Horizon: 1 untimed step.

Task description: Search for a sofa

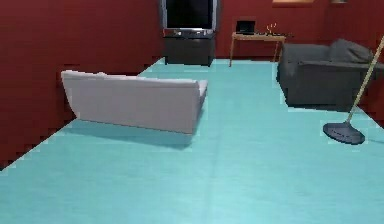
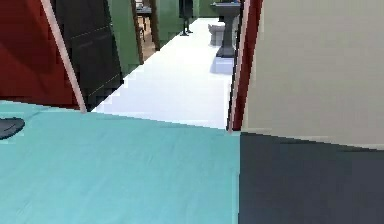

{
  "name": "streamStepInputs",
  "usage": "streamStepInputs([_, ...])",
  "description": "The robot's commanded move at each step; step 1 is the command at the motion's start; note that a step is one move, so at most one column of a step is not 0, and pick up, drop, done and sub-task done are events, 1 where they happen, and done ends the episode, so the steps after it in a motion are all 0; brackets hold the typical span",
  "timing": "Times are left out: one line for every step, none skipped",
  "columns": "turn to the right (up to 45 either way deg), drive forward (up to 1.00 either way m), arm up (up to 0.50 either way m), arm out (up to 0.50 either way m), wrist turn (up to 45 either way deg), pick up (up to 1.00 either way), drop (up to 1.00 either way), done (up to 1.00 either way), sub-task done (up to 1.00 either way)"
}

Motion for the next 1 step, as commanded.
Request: streamStepInputs([15.0, 0.0, 0.0, 0.0, 0.0, 0.0, 0.0, 0.0, 0.0])
